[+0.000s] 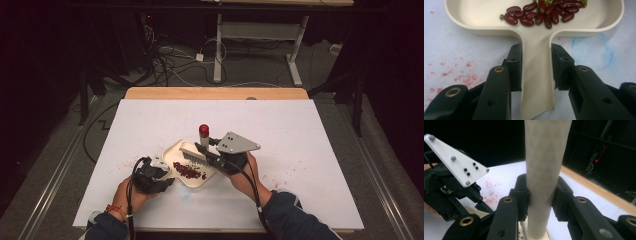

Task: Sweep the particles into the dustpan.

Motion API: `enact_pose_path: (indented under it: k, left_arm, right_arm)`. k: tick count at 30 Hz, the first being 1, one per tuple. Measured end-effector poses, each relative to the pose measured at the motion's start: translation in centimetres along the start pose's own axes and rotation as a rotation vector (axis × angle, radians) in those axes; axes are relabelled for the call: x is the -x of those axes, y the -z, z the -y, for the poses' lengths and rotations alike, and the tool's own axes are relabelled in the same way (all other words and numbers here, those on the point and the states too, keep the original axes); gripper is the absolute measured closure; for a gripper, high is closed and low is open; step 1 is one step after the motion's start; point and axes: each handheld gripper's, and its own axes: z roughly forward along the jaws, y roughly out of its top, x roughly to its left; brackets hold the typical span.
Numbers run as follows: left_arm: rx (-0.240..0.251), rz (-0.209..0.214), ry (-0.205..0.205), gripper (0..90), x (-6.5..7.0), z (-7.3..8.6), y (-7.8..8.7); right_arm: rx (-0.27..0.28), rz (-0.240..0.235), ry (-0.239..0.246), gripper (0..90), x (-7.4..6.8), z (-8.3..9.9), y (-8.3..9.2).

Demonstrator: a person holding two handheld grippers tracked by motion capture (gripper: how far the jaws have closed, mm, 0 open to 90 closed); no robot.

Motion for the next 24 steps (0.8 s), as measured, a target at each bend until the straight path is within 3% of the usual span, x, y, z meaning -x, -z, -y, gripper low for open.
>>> enact_pose_path:
  k: [4, 8, 11, 14, 24]
  left_arm:
    - [0.004, -0.013, -0.017, 63.4, 0.0, 0.1, 0.1]
    - [0.001, -0.04, -0.055, 63.4, 0.3, 0.0, 0.0]
    - [0.003, -0.052, -0.068, 63.2, 0.4, 0.0, -0.1]
    - [0.006, -0.044, -0.064, 63.2, 0.2, 0.1, -0.2]
    - [0.007, -0.018, -0.023, 63.9, 0.0, 0.0, 0.6]
  right_arm:
    - [0.007, 0.003, 0.011, 69.8, 0.7, -0.3, 0.8]
    - [0.001, 0.052, 0.09, 69.8, 1.4, 0.5, 0.7]
    - [-0.027, 0.052, 0.049, 69.8, 1.9, 1.1, 0.2]
    - [-0.038, 0.057, 0.048, 69.8, 2.1, 1.3, 0.2]
    - [-0.057, 0.034, 0.003, 69.9, 2.3, 1.5, 0.1]
